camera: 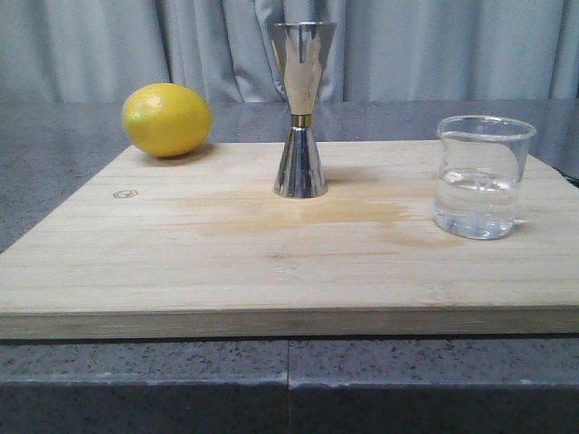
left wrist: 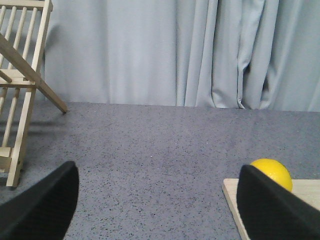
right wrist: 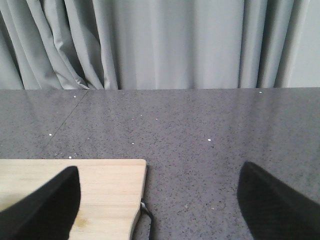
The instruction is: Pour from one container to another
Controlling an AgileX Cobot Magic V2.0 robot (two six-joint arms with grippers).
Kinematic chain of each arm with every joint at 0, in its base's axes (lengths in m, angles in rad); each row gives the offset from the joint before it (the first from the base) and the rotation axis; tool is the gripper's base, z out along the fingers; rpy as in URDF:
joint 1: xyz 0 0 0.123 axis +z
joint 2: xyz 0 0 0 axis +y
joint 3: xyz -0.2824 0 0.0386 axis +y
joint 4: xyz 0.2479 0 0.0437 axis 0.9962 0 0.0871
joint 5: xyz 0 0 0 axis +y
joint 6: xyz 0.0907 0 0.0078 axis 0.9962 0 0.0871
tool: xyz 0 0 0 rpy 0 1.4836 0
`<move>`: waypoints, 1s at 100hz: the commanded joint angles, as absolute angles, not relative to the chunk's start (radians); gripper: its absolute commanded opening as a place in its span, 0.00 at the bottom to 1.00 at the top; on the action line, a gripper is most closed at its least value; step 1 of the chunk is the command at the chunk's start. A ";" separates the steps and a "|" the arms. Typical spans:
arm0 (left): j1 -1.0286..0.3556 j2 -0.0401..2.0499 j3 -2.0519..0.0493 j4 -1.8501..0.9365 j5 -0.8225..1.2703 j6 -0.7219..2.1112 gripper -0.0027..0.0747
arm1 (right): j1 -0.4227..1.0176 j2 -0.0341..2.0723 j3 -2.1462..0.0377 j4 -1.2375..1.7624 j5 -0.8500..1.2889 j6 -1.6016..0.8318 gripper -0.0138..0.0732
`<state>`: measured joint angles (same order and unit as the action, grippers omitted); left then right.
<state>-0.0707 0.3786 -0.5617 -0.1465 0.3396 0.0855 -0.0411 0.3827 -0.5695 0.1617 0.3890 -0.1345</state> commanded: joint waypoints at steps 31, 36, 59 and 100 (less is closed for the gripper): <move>-0.070 0.461 -0.675 -0.161 0.431 0.093 0.81 | -0.041 0.417 -0.675 0.161 0.428 -0.136 0.83; -0.070 0.488 -0.708 -0.161 0.488 0.100 0.81 | -0.041 0.433 -0.699 0.161 0.461 -0.136 0.83; -0.070 0.624 -0.847 -0.400 0.707 0.381 0.81 | -0.041 0.536 -0.780 0.161 0.578 -0.136 0.83; -0.070 0.887 -0.877 -1.041 0.925 1.048 0.81 | -0.041 0.677 -0.817 0.161 0.613 -0.144 0.83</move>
<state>-0.0707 0.8379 -0.8418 -0.8857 0.9235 0.9048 -0.0411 0.6545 -0.7794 0.1617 0.6725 -0.1345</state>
